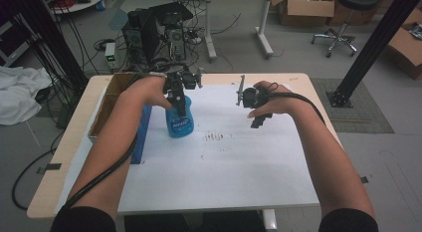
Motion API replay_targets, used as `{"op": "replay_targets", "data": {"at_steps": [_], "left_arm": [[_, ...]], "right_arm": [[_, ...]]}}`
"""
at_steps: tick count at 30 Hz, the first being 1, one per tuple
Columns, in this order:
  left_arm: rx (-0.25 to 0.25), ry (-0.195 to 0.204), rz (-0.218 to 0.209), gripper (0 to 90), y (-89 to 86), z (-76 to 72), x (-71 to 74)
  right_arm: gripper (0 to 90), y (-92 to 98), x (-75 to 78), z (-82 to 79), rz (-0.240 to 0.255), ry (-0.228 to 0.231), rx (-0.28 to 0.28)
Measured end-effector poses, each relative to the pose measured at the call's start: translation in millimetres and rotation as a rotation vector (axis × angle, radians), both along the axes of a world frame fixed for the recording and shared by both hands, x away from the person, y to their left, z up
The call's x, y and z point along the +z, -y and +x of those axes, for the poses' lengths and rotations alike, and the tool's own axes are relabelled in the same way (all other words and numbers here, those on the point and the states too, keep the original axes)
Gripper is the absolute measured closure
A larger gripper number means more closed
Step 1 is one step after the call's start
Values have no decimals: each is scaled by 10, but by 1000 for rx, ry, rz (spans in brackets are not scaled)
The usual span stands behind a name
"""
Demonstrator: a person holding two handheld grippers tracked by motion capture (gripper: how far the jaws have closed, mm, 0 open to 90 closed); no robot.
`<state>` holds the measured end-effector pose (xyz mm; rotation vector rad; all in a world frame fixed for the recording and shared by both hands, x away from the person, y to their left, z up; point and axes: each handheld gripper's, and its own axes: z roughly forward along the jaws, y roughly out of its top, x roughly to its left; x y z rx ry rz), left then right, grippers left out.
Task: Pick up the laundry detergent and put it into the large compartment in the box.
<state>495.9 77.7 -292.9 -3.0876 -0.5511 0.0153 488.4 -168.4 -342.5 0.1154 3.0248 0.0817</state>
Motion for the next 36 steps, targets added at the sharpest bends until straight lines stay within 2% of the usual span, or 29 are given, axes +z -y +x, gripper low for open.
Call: {"op": "replay_targets", "data": {"at_steps": [13,19,24,29,36], "left_arm": [[7,-7,3,345,5,2,-14],[1,10,17,373,10,-3,-16],[-21,39,26,381,15,-21,-23],[-34,38,34,384,11,-24,-19],[-13,50,31,386,-26,-39,-4]], "right_arm": [[165,13,-31,6,0,-2,-4],[165,0,-30,12,6,-1,0],[165,2,-30,10,7,-1,-3],[165,0,-25,0,6,-2,-3],[165,7,-6,-9,6,1,-4]]}}
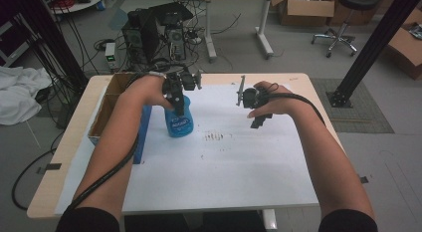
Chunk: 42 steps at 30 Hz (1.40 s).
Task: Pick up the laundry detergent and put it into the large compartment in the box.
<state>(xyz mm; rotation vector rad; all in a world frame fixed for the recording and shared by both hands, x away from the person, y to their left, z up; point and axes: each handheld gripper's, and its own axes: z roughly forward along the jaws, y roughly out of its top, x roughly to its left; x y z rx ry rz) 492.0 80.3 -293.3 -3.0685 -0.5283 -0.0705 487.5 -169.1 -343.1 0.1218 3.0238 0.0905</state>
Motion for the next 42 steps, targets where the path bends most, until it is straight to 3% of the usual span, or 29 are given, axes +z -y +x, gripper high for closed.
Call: {"op": "replay_targets", "data": {"at_steps": [10,17,18,25,29,30,35,38,39,42], "left_arm": [[54,2,11,387,-36,-73,242],[113,-17,21,386,-48,-152,491],[157,-27,20,386,-58,-166,559],[277,-39,-7,386,-94,-231,759],[314,-47,6,386,-102,-259,836],[353,-54,7,386,-116,-273,889],[443,-52,9,385,-174,-313,1037],[487,-55,-7,385,-218,-328,1100],[533,-64,-27,384,-275,-341,1161],[589,-70,-55,385,-370,-363,1253]], "right_arm": [[165,0,45,-33,5,9,3],[165,6,86,-69,11,14,4],[165,5,91,-73,14,14,5],[165,-5,108,-85,20,20,14],[165,-7,127,-94,21,24,16],[165,-8,132,-95,21,25,18],[165,-5,151,-108,25,30,20],[165,-8,154,-113,25,31,22],[165,-11,155,-114,25,31,25],[165,-23,154,-119,27,31,27]]}}
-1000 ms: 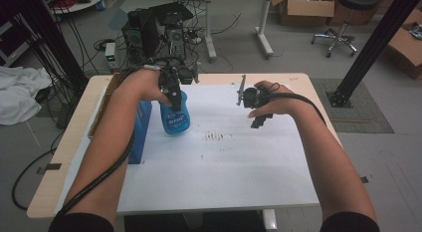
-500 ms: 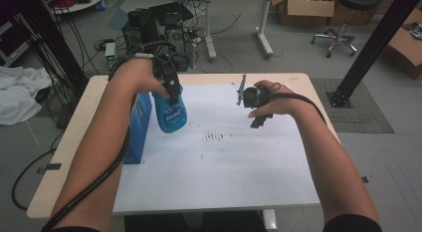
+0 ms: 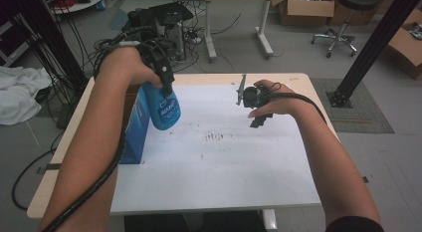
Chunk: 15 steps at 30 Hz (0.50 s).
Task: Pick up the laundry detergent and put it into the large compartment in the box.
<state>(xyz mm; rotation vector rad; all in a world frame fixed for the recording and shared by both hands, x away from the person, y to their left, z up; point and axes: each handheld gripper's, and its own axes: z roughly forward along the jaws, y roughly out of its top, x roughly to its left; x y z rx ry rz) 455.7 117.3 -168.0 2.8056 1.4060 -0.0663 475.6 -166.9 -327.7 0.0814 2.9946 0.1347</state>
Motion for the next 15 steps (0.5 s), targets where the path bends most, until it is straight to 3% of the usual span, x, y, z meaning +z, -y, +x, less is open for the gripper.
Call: {"op": "replay_targets", "data": {"at_steps": [6,11,15], "left_arm": [[107,15,-4,385,-179,-52,173],[176,17,27,385,-308,-83,356],[237,40,41,385,-410,-113,527]], "right_arm": [[165,-34,0,4,-4,0,8],[165,-52,8,-1,2,2,14],[163,-49,38,3,23,13,11]]}}
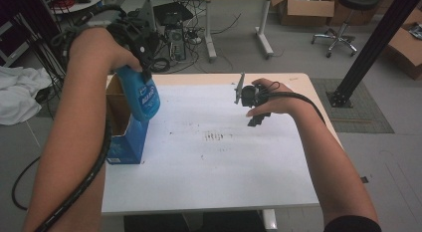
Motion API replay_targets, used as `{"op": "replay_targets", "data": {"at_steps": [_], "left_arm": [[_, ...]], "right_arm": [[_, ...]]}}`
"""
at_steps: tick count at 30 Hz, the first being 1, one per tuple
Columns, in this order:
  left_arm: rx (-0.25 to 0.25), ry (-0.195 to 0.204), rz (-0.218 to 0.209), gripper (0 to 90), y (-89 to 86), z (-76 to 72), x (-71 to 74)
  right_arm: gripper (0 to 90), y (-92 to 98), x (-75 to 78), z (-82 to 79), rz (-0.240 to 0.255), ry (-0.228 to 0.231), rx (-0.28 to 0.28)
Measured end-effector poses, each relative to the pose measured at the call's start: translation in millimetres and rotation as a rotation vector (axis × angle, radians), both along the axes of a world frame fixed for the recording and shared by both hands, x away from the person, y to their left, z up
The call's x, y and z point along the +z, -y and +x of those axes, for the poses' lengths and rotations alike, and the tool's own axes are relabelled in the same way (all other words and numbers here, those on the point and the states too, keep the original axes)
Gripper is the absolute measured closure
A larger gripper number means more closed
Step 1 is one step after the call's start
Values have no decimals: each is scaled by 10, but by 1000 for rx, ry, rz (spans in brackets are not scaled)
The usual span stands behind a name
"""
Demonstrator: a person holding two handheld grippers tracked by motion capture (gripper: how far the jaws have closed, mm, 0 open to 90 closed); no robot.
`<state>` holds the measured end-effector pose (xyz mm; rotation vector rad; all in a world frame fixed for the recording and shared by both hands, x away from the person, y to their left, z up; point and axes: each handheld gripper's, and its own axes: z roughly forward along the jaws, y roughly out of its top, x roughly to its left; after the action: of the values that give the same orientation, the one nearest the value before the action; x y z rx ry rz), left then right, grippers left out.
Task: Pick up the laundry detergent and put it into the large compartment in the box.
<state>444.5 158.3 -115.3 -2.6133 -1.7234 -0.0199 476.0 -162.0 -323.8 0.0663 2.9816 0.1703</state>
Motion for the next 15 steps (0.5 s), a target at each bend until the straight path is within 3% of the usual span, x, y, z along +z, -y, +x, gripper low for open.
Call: {"op": "replay_targets", "data": {"at_steps": [7,15], "left_arm": [[83,3,4,386,-162,-51,208],[181,8,3,386,-338,-88,326]], "right_arm": [[164,-10,-1,3,-2,-2,4],[164,-23,-6,1,-4,-2,13]]}}
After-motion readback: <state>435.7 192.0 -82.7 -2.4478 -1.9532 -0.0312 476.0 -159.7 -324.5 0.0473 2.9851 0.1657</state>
